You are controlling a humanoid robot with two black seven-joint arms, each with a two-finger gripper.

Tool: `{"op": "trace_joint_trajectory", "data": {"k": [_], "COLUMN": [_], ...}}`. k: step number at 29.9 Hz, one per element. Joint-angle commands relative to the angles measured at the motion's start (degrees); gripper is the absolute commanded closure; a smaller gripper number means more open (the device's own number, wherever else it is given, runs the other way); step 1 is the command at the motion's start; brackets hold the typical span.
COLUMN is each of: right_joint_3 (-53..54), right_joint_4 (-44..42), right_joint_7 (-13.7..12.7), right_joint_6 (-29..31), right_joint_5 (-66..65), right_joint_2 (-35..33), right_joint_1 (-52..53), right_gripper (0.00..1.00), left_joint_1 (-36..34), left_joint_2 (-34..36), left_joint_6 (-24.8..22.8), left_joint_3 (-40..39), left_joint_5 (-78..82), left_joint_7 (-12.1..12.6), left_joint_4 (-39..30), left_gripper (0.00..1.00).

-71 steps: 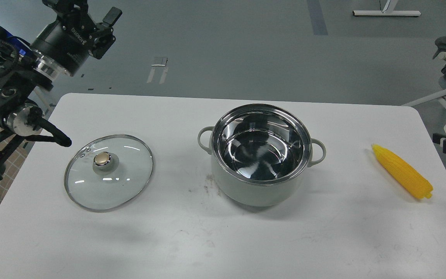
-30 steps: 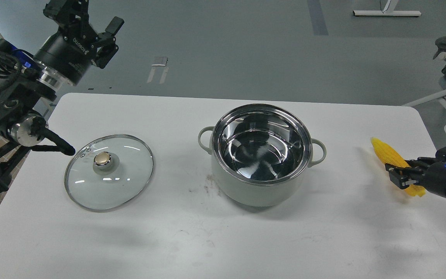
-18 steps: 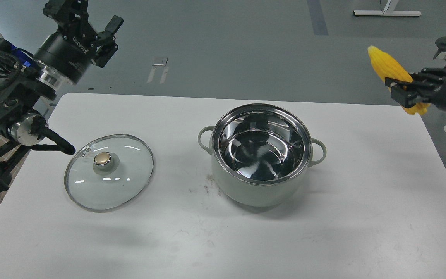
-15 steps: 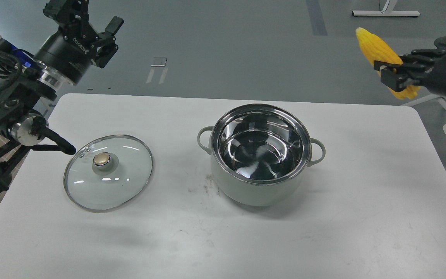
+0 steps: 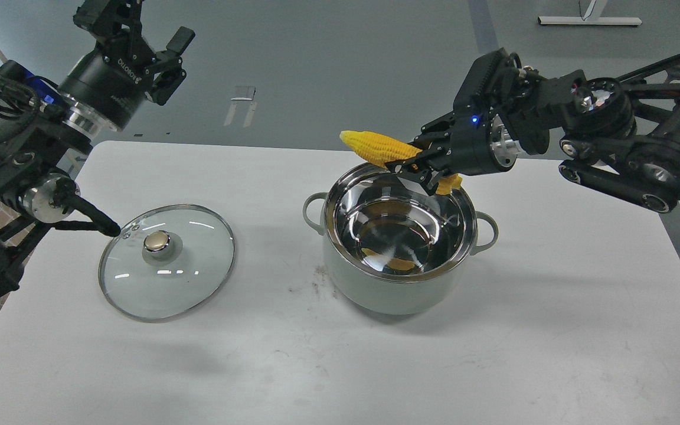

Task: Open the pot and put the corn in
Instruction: 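Lift the corn and carry it over the pot with the right gripper, then lower the corn into the pot and open the right gripper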

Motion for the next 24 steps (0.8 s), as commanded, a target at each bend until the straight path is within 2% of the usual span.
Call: {"op": "trace_joint_trajectory", "data": {"k": [1,10,14,17,21,22,24], "right_joint_3": [-1.6,-3.7,-3.7,-3.8,-3.7,-3.7,-3.7], "right_joint_4": [0.2,-0.2,-0.3,-0.3,-0.3,-0.4,-0.4], "right_joint_7": [0.0,0.0,0.0,0.0,0.0,0.0,0.0], "right_joint_6": [0.0,0.1,0.1,0.1,0.0,0.0,0.0], "right_joint_5": [-0.1,-0.1,-0.1,-0.1,0.0,0.0,0.0], "right_joint_2": [0.4,0.5,0.7,0.9,1.1,1.5,1.9], "right_joint_1": [-0.6,-2.7,-3.4,-3.9,-4.2,-4.3,-4.4], "right_gripper": [0.92,0.9,0.85,0.76,0.73,0.68,0.65], "left_joint_1": [0.1,0.2,0.2,0.2,0.2,0.2,0.2], "left_joint_2": [0.0,-0.1,-0.1,-0.1,-0.1,-0.1,-0.1], "left_joint_6": [0.0,-0.1,-0.1,-0.1,-0.1,-0.1,-0.1], "left_joint_3": [0.0,0.0,0.0,0.0,0.0,0.0,0.0], "left_joint_5": [0.0,0.1,0.1,0.1,0.1,0.1,0.1], "left_joint_7": [0.0,0.0,0.0,0.0,0.0,0.0,0.0], "left_joint_4": [0.0,0.0,0.0,0.0,0.0,0.0,0.0], "left_gripper": [0.06,0.06,0.06,0.06,0.06,0.06,0.06]}}
